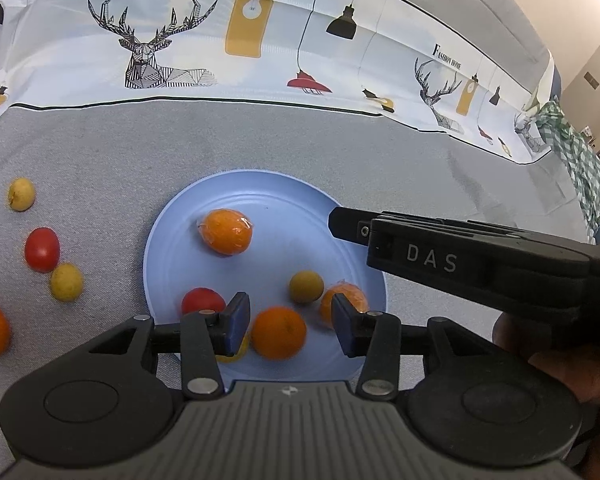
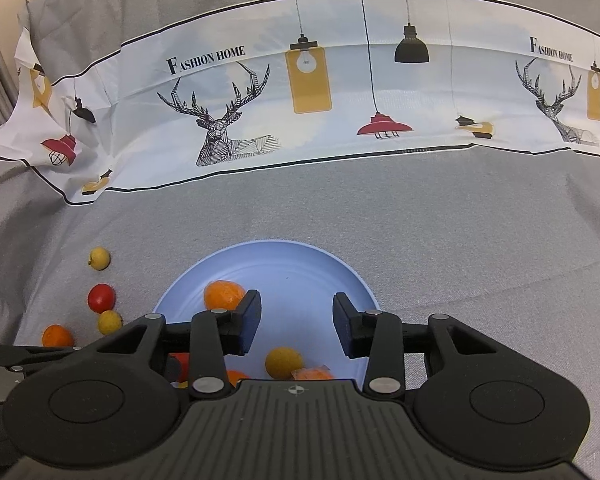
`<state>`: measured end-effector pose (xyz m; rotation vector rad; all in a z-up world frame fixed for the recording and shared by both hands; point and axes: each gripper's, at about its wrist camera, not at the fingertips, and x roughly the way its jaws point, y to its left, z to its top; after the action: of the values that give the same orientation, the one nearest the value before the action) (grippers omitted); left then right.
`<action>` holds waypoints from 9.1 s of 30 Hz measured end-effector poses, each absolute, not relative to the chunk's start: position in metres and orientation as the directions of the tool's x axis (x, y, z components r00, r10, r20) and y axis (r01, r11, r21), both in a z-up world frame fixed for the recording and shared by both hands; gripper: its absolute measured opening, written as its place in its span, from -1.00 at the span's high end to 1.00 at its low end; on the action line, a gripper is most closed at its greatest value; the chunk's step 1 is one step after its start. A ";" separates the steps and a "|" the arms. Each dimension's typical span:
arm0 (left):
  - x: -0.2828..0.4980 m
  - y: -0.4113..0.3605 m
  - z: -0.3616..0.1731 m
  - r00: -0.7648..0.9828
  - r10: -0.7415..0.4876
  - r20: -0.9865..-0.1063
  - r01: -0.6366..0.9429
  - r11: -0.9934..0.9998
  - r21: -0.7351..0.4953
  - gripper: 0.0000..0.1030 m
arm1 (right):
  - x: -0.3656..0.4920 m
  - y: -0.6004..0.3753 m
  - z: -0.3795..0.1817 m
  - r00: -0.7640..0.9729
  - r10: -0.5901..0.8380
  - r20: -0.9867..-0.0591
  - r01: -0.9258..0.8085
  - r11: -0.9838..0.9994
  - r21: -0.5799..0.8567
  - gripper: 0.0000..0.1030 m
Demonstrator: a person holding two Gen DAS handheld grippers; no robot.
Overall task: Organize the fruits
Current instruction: 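Open the left tool dropping the orange onto the plate while the right tool releases the plum, then move both tools back from the plate to the fruit on the table, then grasp another orange with the left tool while the right tool grasps a yellow plum, then carry the orange in the left tool and plum in the right tool over the plate, then open the left tool dropping the orange onto the plate while the right tool releases the plum, then move both open tools from the plate to the fruit on the cloth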
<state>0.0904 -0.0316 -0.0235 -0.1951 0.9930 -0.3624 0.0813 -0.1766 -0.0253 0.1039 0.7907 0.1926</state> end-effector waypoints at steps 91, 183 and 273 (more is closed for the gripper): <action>0.094 0.118 -0.034 0.460 -0.043 -0.887 -0.114 0.988 -0.107 -0.20 | 0.062 -0.016 -0.047 0.524 0.397 -0.754 -0.583 0.812 0.022 0.47; 0.105 0.004 0.000 0.706 -0.143 -0.694 0.010 0.981 -0.192 0.21 | 0.070 -0.196 -0.020 0.761 0.214 -0.613 -0.175 0.977 0.124 0.47; 0.095 -0.001 -0.005 0.718 -0.098 -0.689 0.060 0.995 -0.080 0.16 | 0.089 -0.152 -0.016 0.767 0.200 -0.610 -0.155 0.980 0.126 0.20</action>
<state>0.0946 -0.0010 -0.0052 -0.0532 0.7654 -0.0874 0.0891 -0.1519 -0.0159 0.0694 0.6700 0.1930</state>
